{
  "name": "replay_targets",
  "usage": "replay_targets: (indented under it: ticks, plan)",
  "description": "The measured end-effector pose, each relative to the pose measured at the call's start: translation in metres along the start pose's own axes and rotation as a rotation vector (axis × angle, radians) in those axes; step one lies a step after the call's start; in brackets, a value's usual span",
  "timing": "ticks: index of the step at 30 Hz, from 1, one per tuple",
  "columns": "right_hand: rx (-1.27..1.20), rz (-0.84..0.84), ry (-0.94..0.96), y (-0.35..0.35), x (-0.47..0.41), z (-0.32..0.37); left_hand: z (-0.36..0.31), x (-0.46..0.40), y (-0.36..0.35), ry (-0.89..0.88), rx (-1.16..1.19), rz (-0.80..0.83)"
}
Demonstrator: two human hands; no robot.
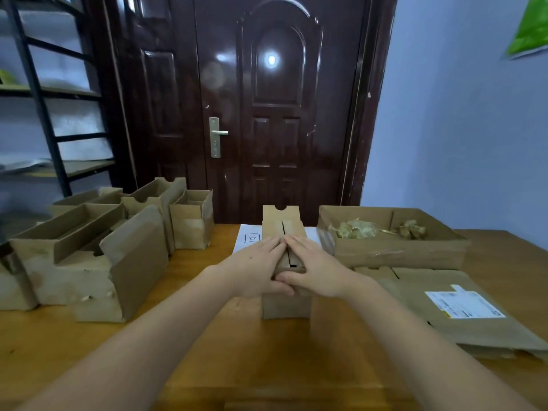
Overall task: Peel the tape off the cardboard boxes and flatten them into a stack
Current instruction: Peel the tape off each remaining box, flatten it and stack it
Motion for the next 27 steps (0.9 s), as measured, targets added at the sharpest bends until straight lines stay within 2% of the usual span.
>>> replay_targets:
  ticks: [7, 10, 13, 19, 22, 27]
  plan:
    - [0.118, -0.059, 0.042, 0.006, 0.006, 0.005, -0.009, -0.001, 0.02, -0.118, -0.172, -0.068]
    - [0.199, -0.072, 0.057, 0.01, 0.008, 0.008, -0.013, 0.0, 0.03, -0.127, -0.329, -0.147]
    - [0.249, -0.105, 0.091, 0.018, 0.008, 0.012, -0.012, 0.002, 0.037, -0.103, -0.419, -0.174]
    - [0.23, -0.108, 0.068, 0.024, 0.004, 0.014, -0.005, 0.009, 0.049, -0.058, -0.444, -0.228]
    - [0.26, -0.17, 0.077, 0.027, 0.006, 0.018, 0.004, 0.015, 0.055, -0.005, -0.437, -0.273]
    - [0.353, -0.152, 0.074, 0.022, 0.007, 0.02, 0.015, 0.029, 0.062, 0.121, -0.509, -0.339]
Point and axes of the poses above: each hand's wrist, its own x-axis away from the middle knuckle, its own y-axis out of the back of the hand, z = x × y, the point moved 7 cm from there along -x, towards the middle knuckle, and after that the axes turned 1 degree about z, right-handed, at the moved point
